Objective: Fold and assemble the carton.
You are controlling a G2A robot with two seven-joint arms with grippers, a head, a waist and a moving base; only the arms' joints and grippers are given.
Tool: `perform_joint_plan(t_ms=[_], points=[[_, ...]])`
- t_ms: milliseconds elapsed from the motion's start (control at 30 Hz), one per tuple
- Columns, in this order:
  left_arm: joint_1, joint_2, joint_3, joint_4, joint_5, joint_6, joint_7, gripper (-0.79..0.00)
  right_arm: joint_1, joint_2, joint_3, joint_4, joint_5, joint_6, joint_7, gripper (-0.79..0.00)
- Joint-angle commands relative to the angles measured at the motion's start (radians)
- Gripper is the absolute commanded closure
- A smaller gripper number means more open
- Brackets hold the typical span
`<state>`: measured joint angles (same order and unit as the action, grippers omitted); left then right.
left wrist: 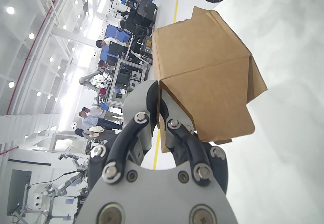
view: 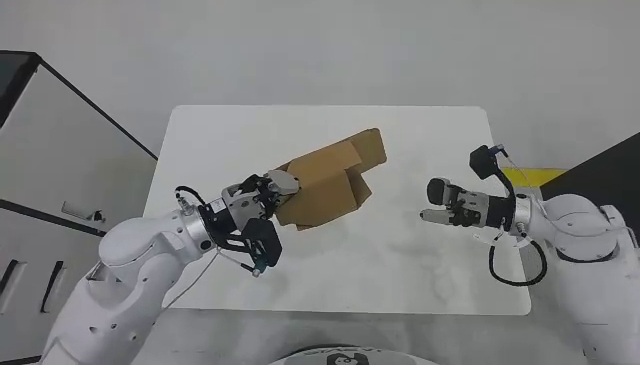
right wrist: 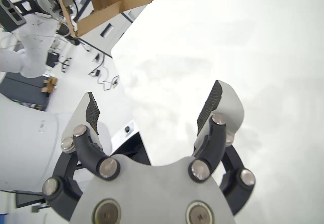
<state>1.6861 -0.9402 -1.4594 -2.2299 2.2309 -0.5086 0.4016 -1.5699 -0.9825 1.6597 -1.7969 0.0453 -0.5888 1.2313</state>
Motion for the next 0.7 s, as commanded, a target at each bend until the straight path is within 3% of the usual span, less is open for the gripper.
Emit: perform_joint_plan(t_ms=[0, 167, 467, 567, 667], points=[[0.0, 0.0, 0.0, -0.001, 0.002, 0.002, 0.0, 0.0, -0.004, -0.001, 0.001, 0.0, -0.016, -0.009, -0.009, -0.785], [0.0, -0.001, 0.007, 0.003, -0.007, 0.008, -0.007, 0.0, -0.013, -0.002, -0.023, 0.0, 0.05, 0.024, -0.025, -0.785], [0.006, 0.0, 0.004, 0.008, -0.018, 0.008, -0.031, 0.0, 0.111, 0.015, -0.078, 0.071, 0.381, 0.283, 0.234, -0.785], [0.007, 0.001, 0.002, 0.008, -0.013, 0.003, -0.033, 0.0, 0.148, 0.015, -0.107, 0.106, 0.455, 0.372, 0.264, -0.785], [0.004, 0.001, 0.0, 0.004, -0.002, 0.009, -0.033, 0.0, 0.152, 0.015, -0.108, 0.11, 0.466, 0.38, 0.263, -0.785]])
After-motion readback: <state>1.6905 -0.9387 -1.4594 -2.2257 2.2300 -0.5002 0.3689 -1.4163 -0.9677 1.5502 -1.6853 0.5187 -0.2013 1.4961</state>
